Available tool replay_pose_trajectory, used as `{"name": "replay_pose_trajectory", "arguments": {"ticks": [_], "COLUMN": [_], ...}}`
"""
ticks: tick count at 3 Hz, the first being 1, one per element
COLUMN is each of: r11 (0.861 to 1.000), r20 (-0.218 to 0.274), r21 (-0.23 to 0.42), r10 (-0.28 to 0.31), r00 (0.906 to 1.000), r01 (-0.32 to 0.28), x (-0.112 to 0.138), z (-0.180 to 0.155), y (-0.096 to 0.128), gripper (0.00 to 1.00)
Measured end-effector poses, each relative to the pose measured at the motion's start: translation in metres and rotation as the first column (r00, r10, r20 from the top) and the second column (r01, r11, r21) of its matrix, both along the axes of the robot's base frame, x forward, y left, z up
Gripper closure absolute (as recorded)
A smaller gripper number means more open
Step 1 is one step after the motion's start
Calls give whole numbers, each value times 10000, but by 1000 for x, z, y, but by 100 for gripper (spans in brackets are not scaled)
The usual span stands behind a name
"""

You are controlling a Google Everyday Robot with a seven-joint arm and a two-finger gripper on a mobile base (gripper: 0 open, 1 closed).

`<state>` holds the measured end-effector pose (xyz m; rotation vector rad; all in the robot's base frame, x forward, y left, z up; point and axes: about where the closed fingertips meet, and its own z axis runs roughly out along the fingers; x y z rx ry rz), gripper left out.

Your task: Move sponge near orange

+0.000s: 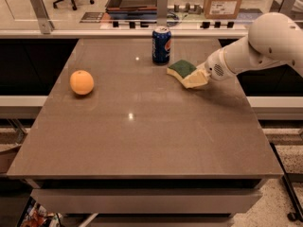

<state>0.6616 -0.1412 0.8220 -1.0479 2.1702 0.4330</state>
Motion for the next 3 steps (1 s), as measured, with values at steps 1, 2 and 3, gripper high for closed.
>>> {"name": "replay_pose_trajectory", "arguments": {"ticks": [1,2,3], "r11": [9976,9900,9765], "r20": [47,161,218], "r21": [11,-62,-180], "r10": [686,1411,2152], "r00": [9976,9899,9763], "r01": [-686,-1411,-2149], "x": [-13,-36,-60], "z": [14,34,50], "y": [10,23,44], "gripper": [100,100,100]}}
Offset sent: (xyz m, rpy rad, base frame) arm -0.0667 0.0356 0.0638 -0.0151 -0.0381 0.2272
